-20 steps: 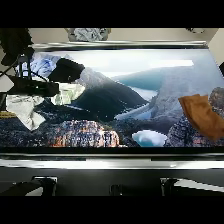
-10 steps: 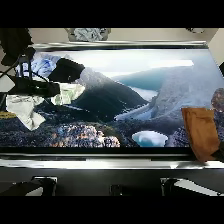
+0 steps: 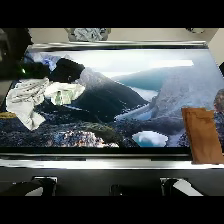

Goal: Fold the shirts.

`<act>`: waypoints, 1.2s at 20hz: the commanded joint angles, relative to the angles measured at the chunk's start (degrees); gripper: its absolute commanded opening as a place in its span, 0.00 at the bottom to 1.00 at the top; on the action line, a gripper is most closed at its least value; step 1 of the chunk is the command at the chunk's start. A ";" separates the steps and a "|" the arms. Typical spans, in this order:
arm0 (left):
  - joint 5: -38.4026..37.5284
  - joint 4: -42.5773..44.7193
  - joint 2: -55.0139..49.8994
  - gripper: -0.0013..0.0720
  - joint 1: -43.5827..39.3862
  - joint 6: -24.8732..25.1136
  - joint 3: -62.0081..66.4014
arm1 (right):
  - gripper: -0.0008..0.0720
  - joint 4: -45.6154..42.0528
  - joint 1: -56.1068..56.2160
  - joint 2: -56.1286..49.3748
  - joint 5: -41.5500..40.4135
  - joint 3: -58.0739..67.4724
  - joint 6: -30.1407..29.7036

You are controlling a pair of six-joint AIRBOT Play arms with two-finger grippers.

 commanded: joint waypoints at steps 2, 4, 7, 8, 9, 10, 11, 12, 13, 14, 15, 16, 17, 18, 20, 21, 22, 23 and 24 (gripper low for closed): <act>-3.34 16.48 -6.47 0.06 -1.62 -5.64 6.95 | 0.92 2.75 22.27 3.76 -8.81 5.44 -2.10; -15.67 16.37 -10.99 0.71 -1.51 -8.07 5.51 | 0.92 -5.31 34.03 -0.07 2.05 4.59 7.08; -26.32 10.99 -12.85 0.98 -2.03 -6.38 -5.55 | 0.92 -5.57 43.19 -8.37 17.35 2.16 11.04; -24.61 10.10 -11.23 0.98 -2.84 -6.60 -10.62 | 0.92 -5.49 44.96 -10.88 20.52 2.01 10.34; -21.24 10.05 -9.09 0.98 -3.67 -7.87 -14.88 | 0.92 -5.64 46.05 -12.37 21.94 2.01 10.34; -17.00 10.10 -6.78 0.98 -4.35 -10.10 -18.69 | 0.92 -5.79 46.71 -13.14 22.47 2.01 10.32; -14.62 10.10 -5.29 0.98 -4.61 -11.69 -21.05 | 0.93 -5.90 46.95 -13.27 22.38 2.01 10.34; -13.79 10.10 -4.68 0.98 -4.72 -12.39 -22.14 | 0.92 -6.32 46.95 -13.22 22.45 2.01 10.32; -13.81 10.10 -4.76 0.98 -4.70 -12.44 -22.16 | 0.92 -6.73 46.95 -13.22 22.69 2.01 10.34; -13.84 10.10 -4.83 0.98 -4.72 -12.41 -22.16 | 0.92 -6.78 46.95 -13.22 22.62 2.01 10.32; -13.84 10.10 -4.83 0.98 -4.70 -12.44 -22.16 | 0.92 -6.75 46.95 -13.22 22.38 2.01 10.32; -13.84 10.08 -4.83 0.98 -4.72 -12.44 -22.16 | 0.92 -6.75 46.95 -13.22 22.53 2.01 10.32; -13.84 10.08 -4.83 0.98 -4.70 -12.44 -22.16 | 0.92 -6.75 46.95 -13.22 22.53 2.01 10.32; -13.84 10.08 -4.83 0.98 -4.72 -12.44 -22.16 | 0.92 -6.75 46.95 -13.22 22.51 2.01 10.32; -13.84 10.08 -4.83 0.98 -4.72 -12.44 -22.16 | 0.92 -6.75 46.95 -13.22 22.53 2.01 10.32; -13.84 10.08 -4.83 0.98 -4.72 -12.44 -22.16 | 0.92 -6.75 46.95 -13.22 22.53 2.01 10.32; -13.84 10.08 -4.83 0.98 -4.72 -12.44 -22.16 | 0.92 -6.75 46.95 -13.22 22.53 2.01 10.32; -13.84 10.08 -4.83 0.98 -4.72 -12.44 -22.16 | 0.92 -6.75 46.95 -13.22 22.53 2.01 10.32; -13.84 10.08 -4.83 0.98 -4.72 -12.44 -22.16 | 0.92 -6.75 46.95 -13.22 22.53 2.01 10.32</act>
